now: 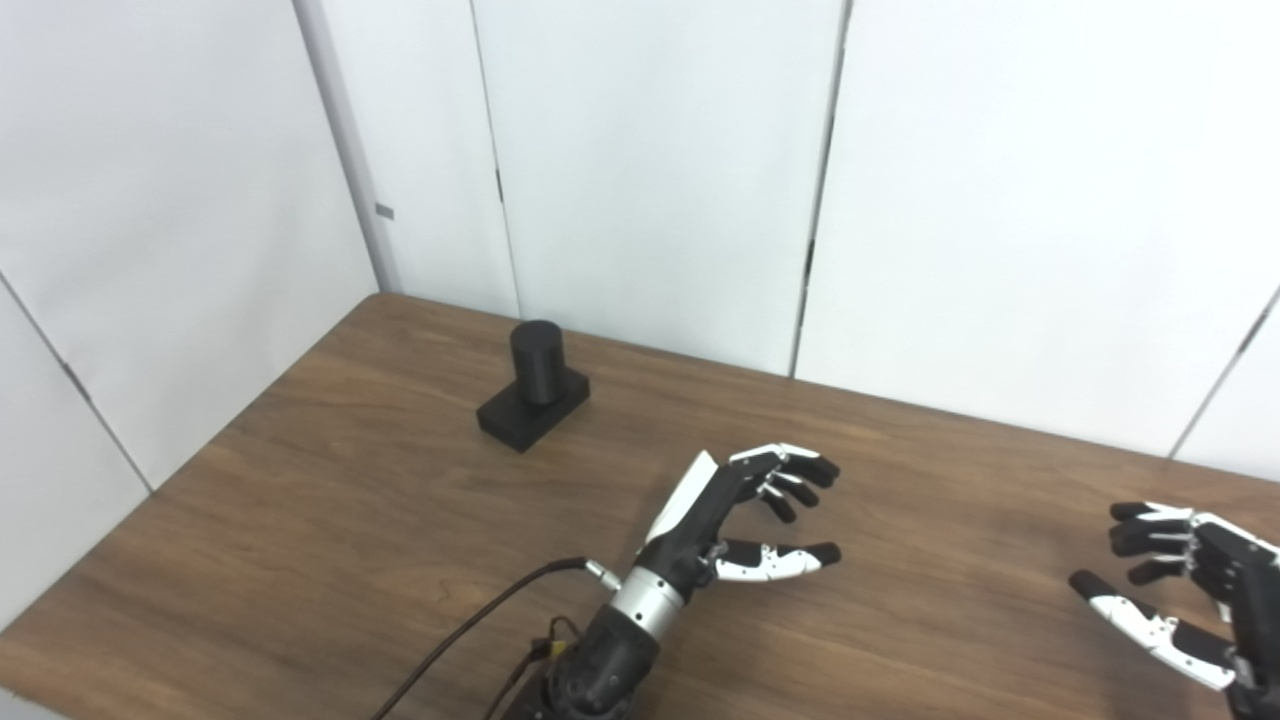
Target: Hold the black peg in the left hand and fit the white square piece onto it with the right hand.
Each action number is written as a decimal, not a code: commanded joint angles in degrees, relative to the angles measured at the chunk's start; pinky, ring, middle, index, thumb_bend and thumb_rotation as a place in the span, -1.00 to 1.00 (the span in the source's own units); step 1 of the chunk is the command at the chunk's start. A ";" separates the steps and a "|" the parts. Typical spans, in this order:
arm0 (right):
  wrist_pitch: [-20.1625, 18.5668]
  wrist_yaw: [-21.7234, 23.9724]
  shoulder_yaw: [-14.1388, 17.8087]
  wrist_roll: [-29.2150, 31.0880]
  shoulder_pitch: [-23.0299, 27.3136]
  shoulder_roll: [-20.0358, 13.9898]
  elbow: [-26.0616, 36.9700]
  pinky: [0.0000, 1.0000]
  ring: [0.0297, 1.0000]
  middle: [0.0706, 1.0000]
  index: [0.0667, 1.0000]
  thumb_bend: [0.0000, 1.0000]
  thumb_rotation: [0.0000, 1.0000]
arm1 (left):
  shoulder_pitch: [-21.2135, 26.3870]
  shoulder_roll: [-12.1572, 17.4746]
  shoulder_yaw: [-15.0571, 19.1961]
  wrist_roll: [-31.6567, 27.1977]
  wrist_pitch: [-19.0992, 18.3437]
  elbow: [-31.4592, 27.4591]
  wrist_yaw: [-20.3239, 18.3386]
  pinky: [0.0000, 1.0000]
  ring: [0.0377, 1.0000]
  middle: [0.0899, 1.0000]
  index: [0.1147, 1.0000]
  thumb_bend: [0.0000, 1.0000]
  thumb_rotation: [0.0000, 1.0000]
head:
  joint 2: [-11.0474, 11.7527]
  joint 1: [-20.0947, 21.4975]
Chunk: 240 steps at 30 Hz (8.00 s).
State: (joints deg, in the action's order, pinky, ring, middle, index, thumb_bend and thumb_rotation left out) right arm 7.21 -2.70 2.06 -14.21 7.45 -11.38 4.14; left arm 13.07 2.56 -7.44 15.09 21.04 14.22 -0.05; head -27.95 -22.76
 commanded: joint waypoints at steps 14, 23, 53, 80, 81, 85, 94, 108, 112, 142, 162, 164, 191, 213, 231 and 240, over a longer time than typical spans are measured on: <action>-3.27 0.72 0.47 -0.01 1.04 -0.16 5.37 -0.14 0.08 0.24 -0.09 0.00 -0.77 | 2.54 3.24 2.97 10.30 -1.40 -6.77 7.12 0.00 0.23 0.29 0.24 0.45 -0.79 | -0.21 -0.44; -3.88 0.91 0.37 -0.38 1.41 -0.27 5.97 -0.16 0.07 0.23 -0.09 0.00 -0.77 | 3.59 7.91 5.19 17.09 -10.46 -12.70 7.72 0.08 0.26 0.30 0.23 0.57 -0.67 | -0.24 -0.86; -7.92 2.18 0.03 -0.43 1.98 0.08 9.31 -0.17 0.04 0.22 -0.09 0.00 -0.77 | 7.52 18.66 11.98 18.54 -19.81 -15.16 9.93 0.25 0.36 0.54 0.53 0.64 -0.67 | 0.37 -1.97; -7.01 1.94 -0.05 -0.71 2.26 0.36 8.91 -0.19 0.03 0.21 -0.09 0.00 -0.77 | 9.61 22.05 9.54 29.47 -32.27 -8.76 12.38 0.75 0.98 0.99 0.77 1.00 -0.03 | 0.28 -1.03; -7.20 1.96 0.00 -0.75 2.32 0.31 9.08 -0.20 0.02 0.21 -0.09 0.00 -0.77 | 9.52 21.92 9.32 29.72 -33.07 -8.98 12.27 0.76 0.97 0.99 0.76 1.00 -0.02 | 0.26 -1.06; -7.87 2.34 0.33 -0.14 2.52 0.09 9.99 -0.20 0.02 0.20 -0.09 0.00 -0.77 | 9.13 21.15 8.70 30.07 -35.41 -9.54 12.29 0.75 0.94 0.96 0.69 1.00 0.00 | -0.22 -1.80; -8.40 2.65 0.41 0.04 2.02 0.19 10.56 -0.18 0.04 0.22 -0.09 0.00 -0.77 | 8.48 20.57 6.65 31.70 -40.62 -9.30 11.78 0.68 0.93 0.96 0.66 1.00 0.17 | -0.44 -2.67; -7.10 2.18 0.74 -0.09 2.64 0.18 10.67 -0.21 -0.01 0.19 -0.09 -0.01 -0.77 | 9.90 21.71 4.47 32.07 -45.26 -6.37 10.64 0.57 0.88 0.93 0.62 1.00 0.17 | -0.39 -1.69; -7.12 2.23 0.72 -0.03 2.63 0.25 10.79 -0.23 -0.03 0.17 -0.09 -0.01 -0.77 | 10.26 21.68 4.94 31.28 -44.46 -4.31 12.01 0.57 0.88 0.92 0.62 1.00 0.13 | -0.39 -1.58; -9.53 2.69 -0.08 -1.54 3.17 0.29 10.56 -0.18 0.04 0.22 -0.09 0.00 -0.77 | 10.28 22.82 6.94 25.58 -35.42 -3.16 18.84 0.54 0.87 0.90 0.60 1.00 -0.02 | -0.84 -1.72; -8.81 2.66 0.02 -1.31 2.83 -0.01 9.92 -0.19 0.01 0.21 -0.09 0.00 -0.78 | 11.86 23.41 7.48 27.21 -37.94 -2.04 17.64 0.61 0.91 0.92 0.71 1.00 -0.01 | -1.21 -1.78; -9.06 2.72 0.05 -1.29 2.83 -0.03 9.96 -0.18 0.03 0.22 -0.09 0.00 -0.77 | 12.27 23.62 7.02 27.88 -39.50 -1.28 17.27 0.63 0.90 0.91 0.72 1.00 0.01 | -1.21 -1.78; -9.18 2.63 0.04 -1.59 2.54 0.03 10.86 -0.20 0.01 0.21 -0.09 0.00 -0.77 | 15.39 27.01 1.96 28.82 -47.36 4.47 10.60 0.59 0.94 0.96 0.56 1.00 0.28 | -1.73 -1.28; -8.60 2.29 0.13 -2.00 2.36 0.20 10.99 -0.20 0.00 0.21 -0.09 0.00 -0.77 | 17.21 26.46 -0.21 31.08 -47.78 9.29 7.14 0.66 0.98 0.99 0.54 1.00 0.25 | -2.15 -0.84; -6.06 2.28 1.30 0.26 2.71 -0.27 9.28 -0.20 -0.01 0.20 -0.09 0.00 -0.78 | 17.43 26.21 -2.22 31.67 -47.87 12.22 8.39 0.67 0.98 0.98 0.42 1.00 0.10 | -1.78 -0.93; -6.04 2.23 1.35 0.00 2.70 -0.67 9.69 -0.20 -0.01 0.19 -0.09 0.00 -0.77 | 16.86 26.65 -2.78 35.44 -47.93 12.15 9.41 0.67 0.95 0.92 0.29 1.00 0.06 | -1.97 -1.32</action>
State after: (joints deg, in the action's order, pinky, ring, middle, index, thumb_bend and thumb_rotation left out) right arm -0.87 0.12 2.81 -14.47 8.24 -11.12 12.34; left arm 27.30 27.31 -10.58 48.76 -26.61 27.65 8.01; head -29.88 -24.17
